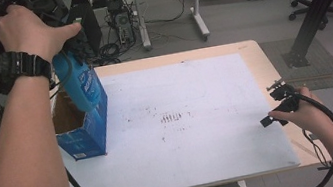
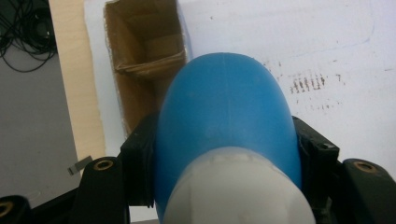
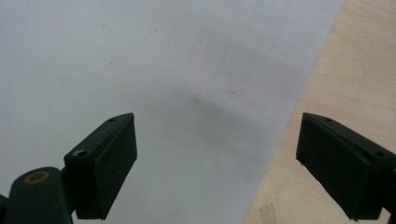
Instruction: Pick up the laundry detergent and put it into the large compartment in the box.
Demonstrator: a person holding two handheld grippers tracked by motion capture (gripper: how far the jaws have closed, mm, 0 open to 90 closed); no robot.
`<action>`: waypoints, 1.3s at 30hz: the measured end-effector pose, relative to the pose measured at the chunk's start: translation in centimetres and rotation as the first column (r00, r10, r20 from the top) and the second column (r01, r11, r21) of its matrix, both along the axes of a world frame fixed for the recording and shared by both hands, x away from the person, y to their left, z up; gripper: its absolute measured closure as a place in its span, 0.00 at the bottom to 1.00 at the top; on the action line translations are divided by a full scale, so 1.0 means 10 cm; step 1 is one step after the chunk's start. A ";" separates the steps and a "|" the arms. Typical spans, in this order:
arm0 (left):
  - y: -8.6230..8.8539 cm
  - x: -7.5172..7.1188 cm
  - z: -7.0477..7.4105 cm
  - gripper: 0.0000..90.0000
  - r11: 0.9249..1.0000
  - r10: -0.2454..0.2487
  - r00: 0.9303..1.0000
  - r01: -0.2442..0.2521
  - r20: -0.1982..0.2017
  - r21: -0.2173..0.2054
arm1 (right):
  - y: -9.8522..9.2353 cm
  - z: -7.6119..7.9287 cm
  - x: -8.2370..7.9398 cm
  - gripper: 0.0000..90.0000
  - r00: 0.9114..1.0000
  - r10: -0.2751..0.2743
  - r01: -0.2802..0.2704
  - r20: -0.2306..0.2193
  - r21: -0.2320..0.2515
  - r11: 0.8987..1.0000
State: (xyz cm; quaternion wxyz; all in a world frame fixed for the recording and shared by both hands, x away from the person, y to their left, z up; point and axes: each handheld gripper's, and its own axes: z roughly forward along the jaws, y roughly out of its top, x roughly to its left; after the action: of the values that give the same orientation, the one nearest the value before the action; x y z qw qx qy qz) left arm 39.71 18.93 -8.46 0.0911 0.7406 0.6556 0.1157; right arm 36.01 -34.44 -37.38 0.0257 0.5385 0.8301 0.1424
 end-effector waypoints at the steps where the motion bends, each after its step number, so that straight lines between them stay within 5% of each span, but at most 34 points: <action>1: 0.02 0.00 0.00 0.42 1.000 0.004 1.000 -0.004 -0.001 0.002 | 0.00 0.00 0.00 0.13 1.000 0.000 0.000 0.001 0.001 1.000; 17: 0.29 -0.02 -0.05 0.42 0.996 0.084 0.996 -0.084 0.024 0.009 | 0.01 -0.03 0.00 0.13 1.000 -0.002 0.002 -0.006 0.004 1.000; 39: 0.45 -0.02 -0.10 0.42 0.992 0.124 0.991 -0.125 0.047 0.019 | 0.00 -0.06 -0.01 0.13 1.000 -0.009 0.009 -0.012 0.005 1.000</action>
State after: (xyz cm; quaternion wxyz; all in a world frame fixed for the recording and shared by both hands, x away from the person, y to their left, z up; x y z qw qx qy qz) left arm 39.50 23.45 -9.44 0.0907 0.6962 0.6971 0.1453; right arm 35.95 -34.40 -37.95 0.0200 0.5430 0.8275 0.1412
